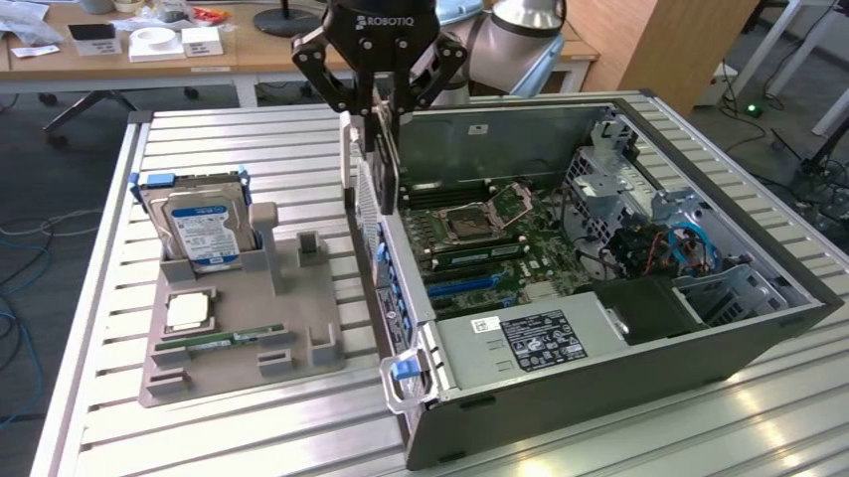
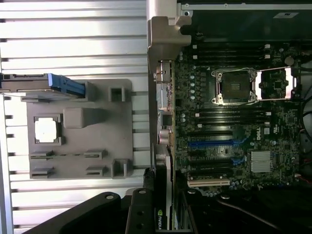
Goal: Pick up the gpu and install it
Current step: 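Pick up the gpu and move the gpu toward the slot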
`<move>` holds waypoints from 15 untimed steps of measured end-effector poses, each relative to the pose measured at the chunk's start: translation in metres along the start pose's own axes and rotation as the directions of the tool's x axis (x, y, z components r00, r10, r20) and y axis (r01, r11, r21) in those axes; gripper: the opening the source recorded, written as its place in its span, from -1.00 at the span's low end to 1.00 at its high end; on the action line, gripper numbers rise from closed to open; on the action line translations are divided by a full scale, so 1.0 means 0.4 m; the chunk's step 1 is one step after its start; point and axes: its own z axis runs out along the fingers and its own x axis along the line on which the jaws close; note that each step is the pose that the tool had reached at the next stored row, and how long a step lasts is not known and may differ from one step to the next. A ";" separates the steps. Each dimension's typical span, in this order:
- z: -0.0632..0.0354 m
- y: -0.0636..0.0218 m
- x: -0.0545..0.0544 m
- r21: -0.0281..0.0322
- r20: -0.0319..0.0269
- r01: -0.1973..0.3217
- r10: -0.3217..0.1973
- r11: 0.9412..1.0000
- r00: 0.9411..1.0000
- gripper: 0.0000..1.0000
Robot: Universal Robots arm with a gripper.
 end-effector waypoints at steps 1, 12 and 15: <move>0.000 0.000 -0.005 0.000 0.000 0.000 0.000 1.000 1.000 -0.47; 0.001 0.003 -0.053 0.000 0.000 0.000 0.000 1.000 1.000 -0.47; 0.002 0.004 -0.068 0.000 0.000 0.000 0.000 1.000 1.000 -0.47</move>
